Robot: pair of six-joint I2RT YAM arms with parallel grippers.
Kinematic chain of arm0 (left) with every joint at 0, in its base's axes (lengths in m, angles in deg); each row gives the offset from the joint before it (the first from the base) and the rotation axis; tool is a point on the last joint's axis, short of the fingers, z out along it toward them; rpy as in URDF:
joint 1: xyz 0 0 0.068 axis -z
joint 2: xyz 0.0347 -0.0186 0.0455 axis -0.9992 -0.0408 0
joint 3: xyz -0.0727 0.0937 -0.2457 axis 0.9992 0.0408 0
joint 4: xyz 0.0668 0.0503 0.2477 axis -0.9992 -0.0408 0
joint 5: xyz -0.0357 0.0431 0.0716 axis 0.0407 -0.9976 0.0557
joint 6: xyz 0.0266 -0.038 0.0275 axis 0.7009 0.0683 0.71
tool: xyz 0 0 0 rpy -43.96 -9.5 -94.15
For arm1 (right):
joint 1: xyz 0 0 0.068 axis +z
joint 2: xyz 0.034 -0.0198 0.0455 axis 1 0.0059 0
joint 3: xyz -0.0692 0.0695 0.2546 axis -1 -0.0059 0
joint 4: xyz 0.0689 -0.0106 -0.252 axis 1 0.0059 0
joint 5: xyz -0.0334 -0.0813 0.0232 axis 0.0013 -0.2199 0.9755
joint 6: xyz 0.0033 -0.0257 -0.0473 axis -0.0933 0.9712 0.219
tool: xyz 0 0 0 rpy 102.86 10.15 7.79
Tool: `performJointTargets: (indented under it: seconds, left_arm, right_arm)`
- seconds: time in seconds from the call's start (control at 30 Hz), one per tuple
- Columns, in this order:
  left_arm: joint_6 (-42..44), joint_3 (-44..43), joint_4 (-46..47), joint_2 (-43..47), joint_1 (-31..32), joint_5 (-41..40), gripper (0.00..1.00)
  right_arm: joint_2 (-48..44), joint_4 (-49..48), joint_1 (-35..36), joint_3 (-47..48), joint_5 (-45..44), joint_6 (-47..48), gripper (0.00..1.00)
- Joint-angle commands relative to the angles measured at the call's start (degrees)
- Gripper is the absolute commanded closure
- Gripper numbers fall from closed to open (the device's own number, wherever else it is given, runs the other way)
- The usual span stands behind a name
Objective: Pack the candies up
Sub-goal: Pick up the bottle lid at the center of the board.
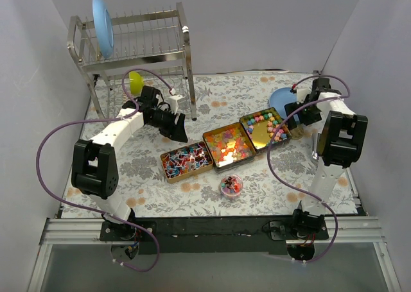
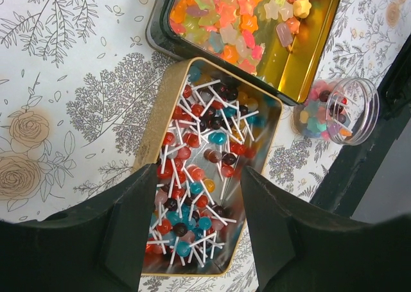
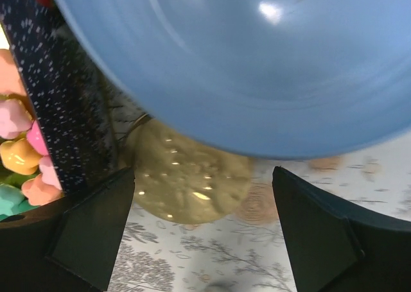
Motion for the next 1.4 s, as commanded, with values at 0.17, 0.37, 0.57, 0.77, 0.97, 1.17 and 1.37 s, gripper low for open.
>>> performJointTargets:
  seconds: [0.17,0.37,0.57,0.77,0.97,1.17,1.37]
  left_arm:
    - [0.6,-0.3,-0.7,-0.5,-0.1,-0.8,0.46]
    - [0.7,0.4,-0.5,0.0,-0.1,-1.2,0.46]
    - [0.4,1.4,-0.4,0.6,0.0,-0.9,0.46]
    - [0.4,1.4,-0.3,0.6,-0.1,-1.0,0.46]
    - [0.3,1.4,0.1,0.7,-0.1,-0.8,0.46]
    - [0.2,1.4,0.3,0.4,-0.1,-0.5,0.46]
    - [-0.2,0.7,0.8,0.2,-0.1,-0.2,0.46]
  right_arm:
    - [-1.1,-1.1,4.3,-3.2,-1.2,-3.3,0.04]
    - [-1.3,-0.7,5.5,-5.1,-4.5,-3.4,0.04]
    - [-2.2,-0.9,5.5,-9.4,0.0,-3.5,0.03]
    - [-1.0,-0.9,4.7,-9.4,-7.9,-3.6,0.06]
    - [-2.5,-0.4,2.2,-10.5,-7.5,-2.8,0.06]
    - [-3.7,-0.3,1.6,-10.8,-8.6,-1.8,0.07]
    - [-3.8,-0.4,1.2,-10.4,-10.1,-1.4,0.07]
